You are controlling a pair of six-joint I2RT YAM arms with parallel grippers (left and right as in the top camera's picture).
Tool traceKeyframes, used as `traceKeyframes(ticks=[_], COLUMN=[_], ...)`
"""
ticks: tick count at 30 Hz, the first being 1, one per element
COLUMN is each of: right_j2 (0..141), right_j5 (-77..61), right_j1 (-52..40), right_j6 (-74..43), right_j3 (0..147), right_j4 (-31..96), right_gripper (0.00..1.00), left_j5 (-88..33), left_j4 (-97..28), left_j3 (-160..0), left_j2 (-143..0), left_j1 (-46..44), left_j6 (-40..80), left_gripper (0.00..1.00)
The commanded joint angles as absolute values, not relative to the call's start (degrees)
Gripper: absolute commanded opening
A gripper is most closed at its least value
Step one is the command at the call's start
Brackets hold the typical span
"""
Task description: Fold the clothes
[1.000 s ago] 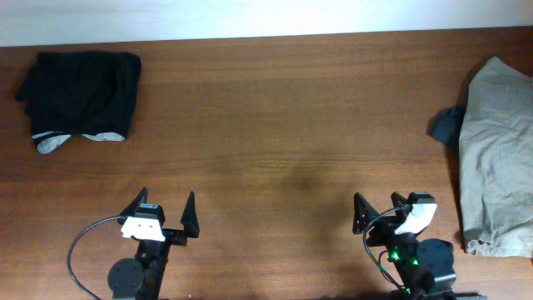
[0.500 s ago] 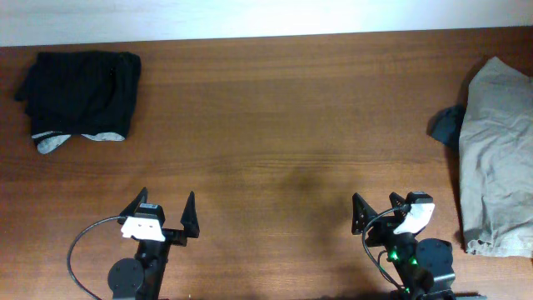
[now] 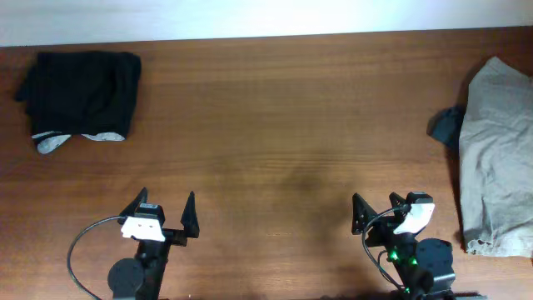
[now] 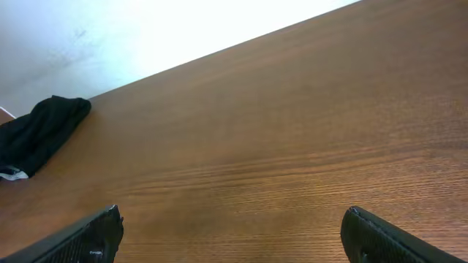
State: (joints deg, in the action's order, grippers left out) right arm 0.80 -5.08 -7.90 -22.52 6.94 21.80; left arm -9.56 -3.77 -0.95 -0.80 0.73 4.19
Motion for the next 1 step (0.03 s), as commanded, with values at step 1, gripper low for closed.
traceKeyframes(ticks=[1], right_j2=[0.19], right_j5=[-5.61], right_j1=[-7.46], right_j6=[-22.81], right_j3=[6.42], right_j4=[21.56], right_gripper=[0.99], left_j5=[-9.13], left_j4=[-3.68], left_j3=[-0.49], left_j2=[-0.51], left_j1=[0.75], left_j6=[4.91], left_gripper=[0.99])
